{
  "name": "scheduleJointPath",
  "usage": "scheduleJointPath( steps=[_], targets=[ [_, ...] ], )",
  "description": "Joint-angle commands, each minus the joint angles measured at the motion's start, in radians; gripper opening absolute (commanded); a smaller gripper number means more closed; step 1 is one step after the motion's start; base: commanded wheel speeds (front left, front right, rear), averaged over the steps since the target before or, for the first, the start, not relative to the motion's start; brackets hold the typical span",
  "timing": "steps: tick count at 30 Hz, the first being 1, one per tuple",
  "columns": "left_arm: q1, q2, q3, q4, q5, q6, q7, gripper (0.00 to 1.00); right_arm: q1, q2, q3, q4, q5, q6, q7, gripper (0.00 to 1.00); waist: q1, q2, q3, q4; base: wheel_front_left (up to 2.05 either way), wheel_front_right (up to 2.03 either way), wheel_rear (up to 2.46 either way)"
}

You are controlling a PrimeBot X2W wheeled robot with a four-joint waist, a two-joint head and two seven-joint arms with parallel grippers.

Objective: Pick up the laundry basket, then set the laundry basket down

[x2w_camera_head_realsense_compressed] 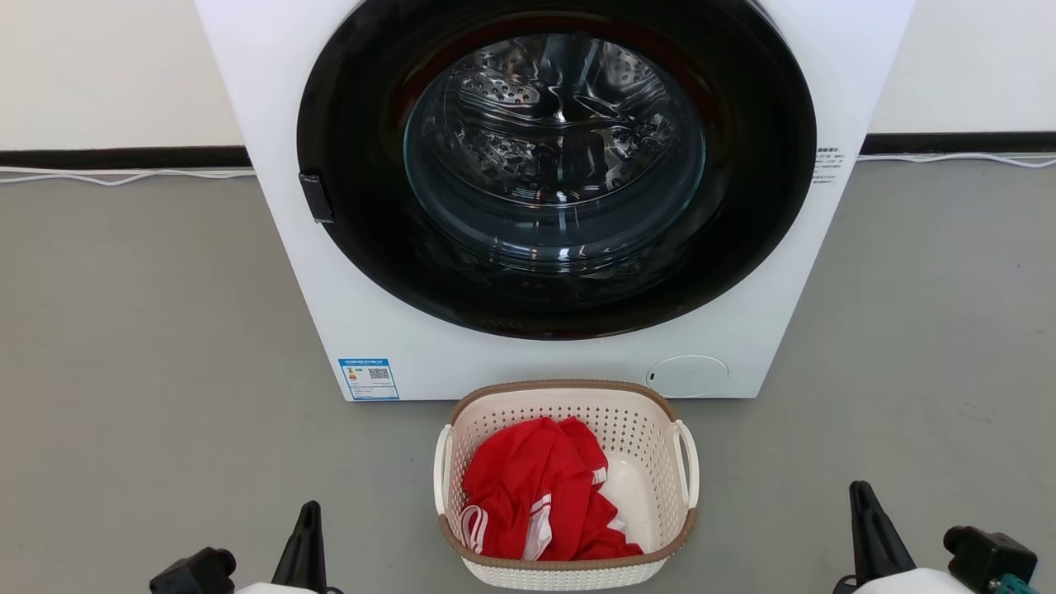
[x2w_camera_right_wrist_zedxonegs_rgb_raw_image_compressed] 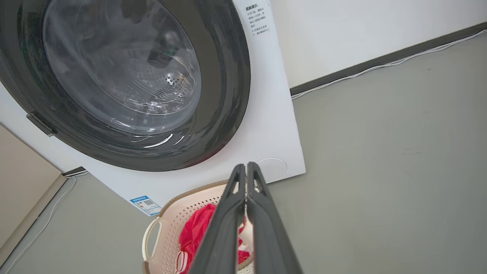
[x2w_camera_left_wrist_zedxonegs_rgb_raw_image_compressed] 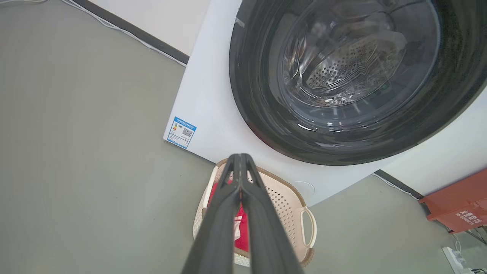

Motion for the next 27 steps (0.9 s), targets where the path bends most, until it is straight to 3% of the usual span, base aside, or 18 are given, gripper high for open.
scheduleJointPath(
  steps=[1,27],
  targets=[
    [-0.049,0.005,0.015,-0.029,-0.028,-0.01,0.005,0.0,-0.039,-0.009,0.004,-0.031,0.034,0.001,0.008,0.0,-0.0001,-0.0001,0.0,0.0,0.0,0.0,0.0],
    [-0.077,0.008,0.049,-0.044,-0.289,-0.035,0.081,0.0,-0.063,-0.011,0.007,-0.064,0.362,0.003,0.083,0.0,-0.0001,-0.0001,0.004,-0.004,0.0,0.0,0.0]
  ],
)
